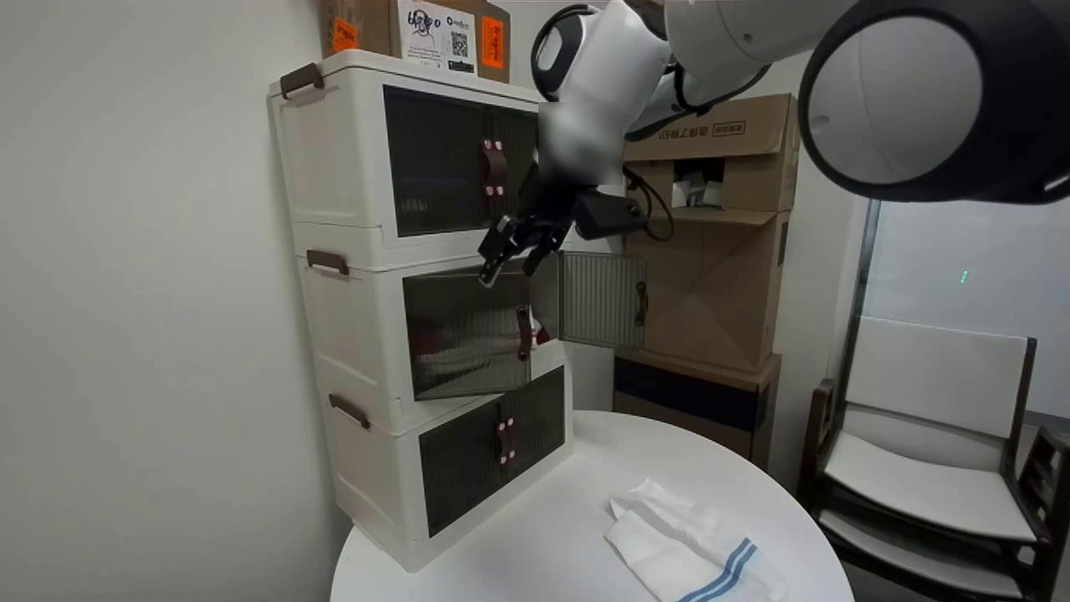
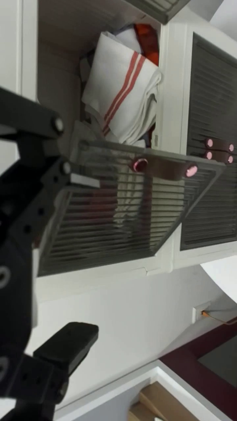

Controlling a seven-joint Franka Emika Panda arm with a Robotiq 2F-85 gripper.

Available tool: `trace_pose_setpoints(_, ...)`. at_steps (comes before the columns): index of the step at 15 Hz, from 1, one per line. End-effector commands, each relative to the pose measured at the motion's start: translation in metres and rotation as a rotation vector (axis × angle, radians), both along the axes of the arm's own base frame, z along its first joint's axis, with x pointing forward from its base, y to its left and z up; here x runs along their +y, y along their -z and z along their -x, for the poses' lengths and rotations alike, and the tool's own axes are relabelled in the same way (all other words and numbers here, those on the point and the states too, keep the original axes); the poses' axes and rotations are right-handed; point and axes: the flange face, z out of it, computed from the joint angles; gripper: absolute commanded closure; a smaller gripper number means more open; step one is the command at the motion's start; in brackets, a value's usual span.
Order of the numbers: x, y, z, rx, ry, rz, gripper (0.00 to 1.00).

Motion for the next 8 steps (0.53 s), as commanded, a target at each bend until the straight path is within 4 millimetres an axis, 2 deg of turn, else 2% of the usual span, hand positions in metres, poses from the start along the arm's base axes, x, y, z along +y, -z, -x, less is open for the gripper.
trace_pose_setpoints(1,0.024,0.011,0.005,0.031,-0.047,0.105,0.0)
trace_pose_setpoints(2,0.03,0.014,0.007,0.029,-0.056,0.105,0.0)
trace_pose_setpoints(5,0.036,-0.001,0.007,-0.009,-0.05,0.102,0.0)
trace_pose_setpoints(8,0.032,-0.046,-0.002,-0.123,0.019,0.106,0.0)
